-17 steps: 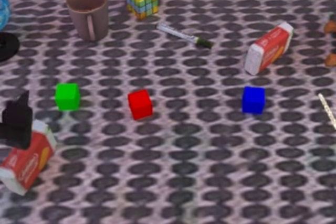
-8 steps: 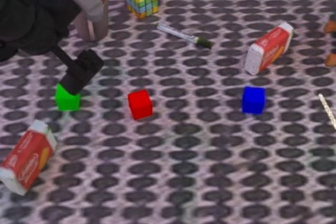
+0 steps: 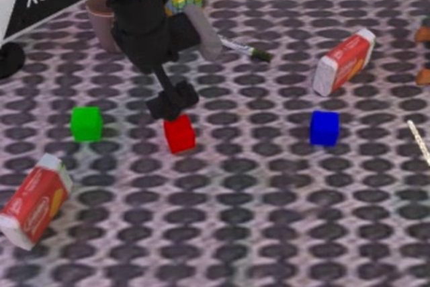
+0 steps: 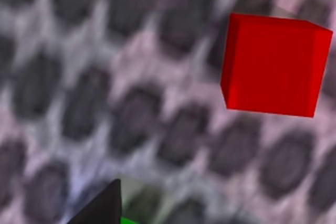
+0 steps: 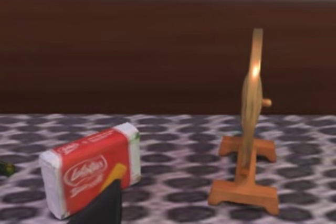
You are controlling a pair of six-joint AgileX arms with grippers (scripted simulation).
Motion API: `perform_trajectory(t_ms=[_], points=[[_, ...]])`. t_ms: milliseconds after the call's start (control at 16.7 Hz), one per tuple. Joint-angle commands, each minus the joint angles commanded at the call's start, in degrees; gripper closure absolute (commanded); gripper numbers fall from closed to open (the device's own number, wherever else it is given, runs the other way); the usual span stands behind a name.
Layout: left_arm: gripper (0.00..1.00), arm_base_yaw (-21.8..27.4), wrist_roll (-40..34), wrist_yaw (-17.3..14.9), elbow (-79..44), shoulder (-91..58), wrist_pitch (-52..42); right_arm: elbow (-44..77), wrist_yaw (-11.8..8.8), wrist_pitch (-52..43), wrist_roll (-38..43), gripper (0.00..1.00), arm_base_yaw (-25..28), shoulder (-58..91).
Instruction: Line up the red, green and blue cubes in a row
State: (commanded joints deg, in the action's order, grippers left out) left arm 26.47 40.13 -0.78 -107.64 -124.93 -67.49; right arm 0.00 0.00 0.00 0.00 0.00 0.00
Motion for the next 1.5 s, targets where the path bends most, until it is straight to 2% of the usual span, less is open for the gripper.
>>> perform_trajectory(t_ms=[240, 660, 1140, 1440, 1500], points=[[0.0, 1.3, 2.1, 0.5, -6.8, -8.0, -3.7, 0.0, 0.0, 0.0, 0.0, 0.0, 0.0, 0.0], [0.0, 1.1, 2.2, 0.5, -6.9, -8.5, -3.6, 0.0, 0.0, 0.0, 0.0, 0.0, 0.0, 0.0], [0.0, 1.3, 2.4, 0.5, 3.3, -13.3, 11.6, 0.0, 0.0, 0.0, 0.0, 0.0, 0.0, 0.0], [0.0, 1.3, 2.4, 0.5, 4.3, -13.9, 12.9, 0.0, 0.0, 0.0, 0.0, 0.0, 0.0, 0.0], [0.08, 1.3, 2.4, 0.5, 4.3, -13.9, 12.9, 0.0, 0.0, 0.0, 0.0, 0.0, 0.0, 0.0]])
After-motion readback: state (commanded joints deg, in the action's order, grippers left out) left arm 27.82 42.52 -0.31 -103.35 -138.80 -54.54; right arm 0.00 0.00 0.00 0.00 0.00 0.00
